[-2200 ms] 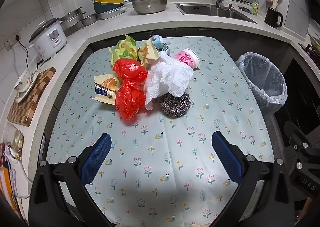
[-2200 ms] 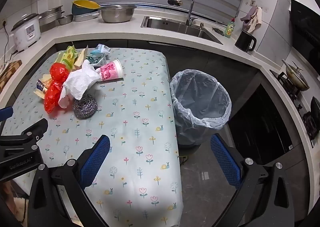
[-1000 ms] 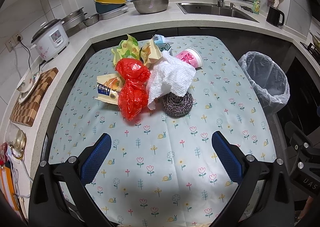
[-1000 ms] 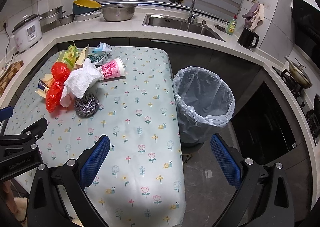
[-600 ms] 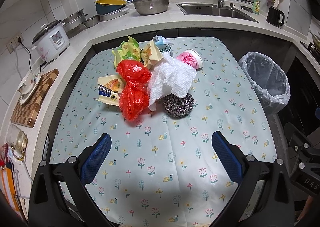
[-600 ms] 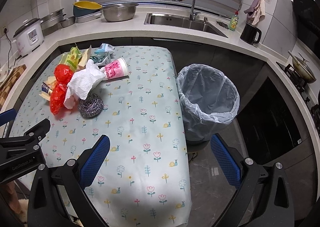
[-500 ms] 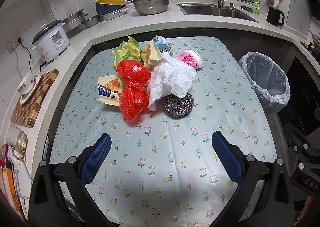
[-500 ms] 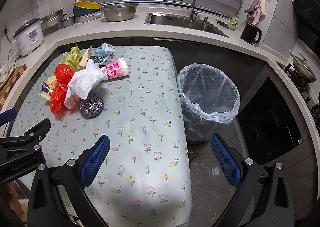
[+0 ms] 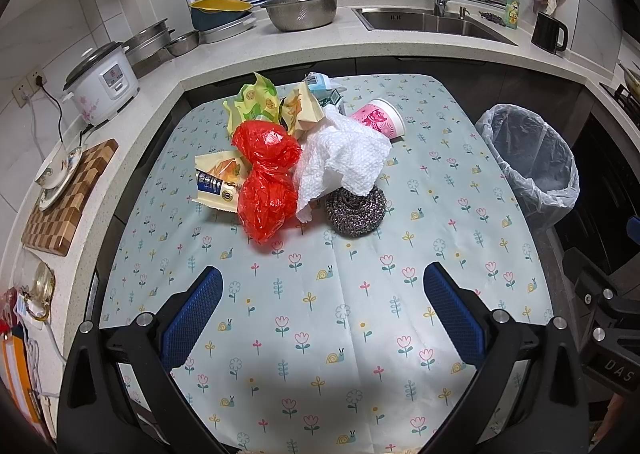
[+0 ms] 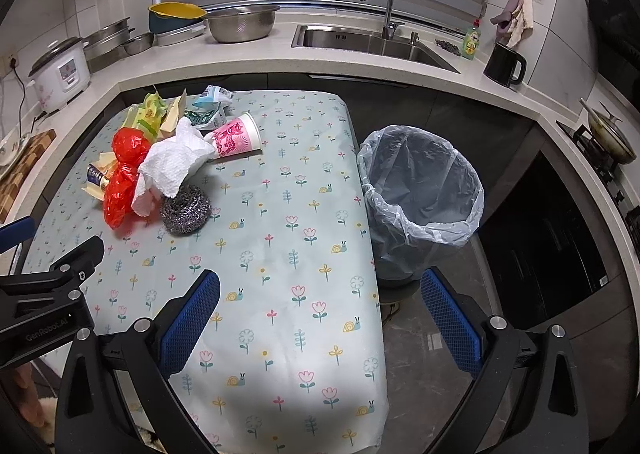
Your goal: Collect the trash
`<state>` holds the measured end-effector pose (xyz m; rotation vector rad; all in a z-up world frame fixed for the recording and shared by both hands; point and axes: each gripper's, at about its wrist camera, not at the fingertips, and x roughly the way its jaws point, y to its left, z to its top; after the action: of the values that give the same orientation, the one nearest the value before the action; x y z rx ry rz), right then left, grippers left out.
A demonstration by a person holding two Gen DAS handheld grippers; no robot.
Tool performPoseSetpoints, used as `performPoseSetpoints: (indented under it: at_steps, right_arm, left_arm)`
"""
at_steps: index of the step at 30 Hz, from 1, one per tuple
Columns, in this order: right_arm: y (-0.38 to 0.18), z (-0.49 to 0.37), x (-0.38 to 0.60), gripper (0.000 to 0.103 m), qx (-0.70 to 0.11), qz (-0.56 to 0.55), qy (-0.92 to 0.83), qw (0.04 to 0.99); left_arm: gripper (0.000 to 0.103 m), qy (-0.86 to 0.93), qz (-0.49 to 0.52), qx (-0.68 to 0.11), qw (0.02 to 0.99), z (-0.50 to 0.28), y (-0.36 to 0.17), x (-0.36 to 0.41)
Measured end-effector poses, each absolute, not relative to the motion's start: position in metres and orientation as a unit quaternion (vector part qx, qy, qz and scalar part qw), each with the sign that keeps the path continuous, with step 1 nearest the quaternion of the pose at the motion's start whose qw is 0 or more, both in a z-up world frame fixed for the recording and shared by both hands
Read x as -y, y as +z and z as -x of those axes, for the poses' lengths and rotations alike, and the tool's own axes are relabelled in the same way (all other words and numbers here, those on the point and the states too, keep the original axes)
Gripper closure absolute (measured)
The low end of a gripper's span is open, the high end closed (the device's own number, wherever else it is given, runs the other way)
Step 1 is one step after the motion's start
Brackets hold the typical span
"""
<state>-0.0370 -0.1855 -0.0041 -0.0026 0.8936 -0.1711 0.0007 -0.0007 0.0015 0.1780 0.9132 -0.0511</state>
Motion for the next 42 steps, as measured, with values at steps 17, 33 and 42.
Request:
performPoseSetpoints:
  at_steps: [17,33,42]
  right_arm:
    - [-0.0041,0.0376,0.1851,0.007,-0.432,0.002,-0.084,0.898]
    - [-0.0031,0.0381,0.1854,0.007,-0.43,0.004,-0.087,0.898]
    - [-0.0032,0.0383,0.1842,0.007,-0.43,0.004,-0.089,0.899]
  left_arm:
    - [0.007,-0.025,-0.085,-0.44,0.894,0.0005,0.0012,0.0015]
    - [0.007,-0.028,-0.085,-0.438,0.895,0.0038,0.0014,0.0032]
    - [0.007,-0.028,-0.085,-0.438,0.895,0.0037,0.0014,0.003]
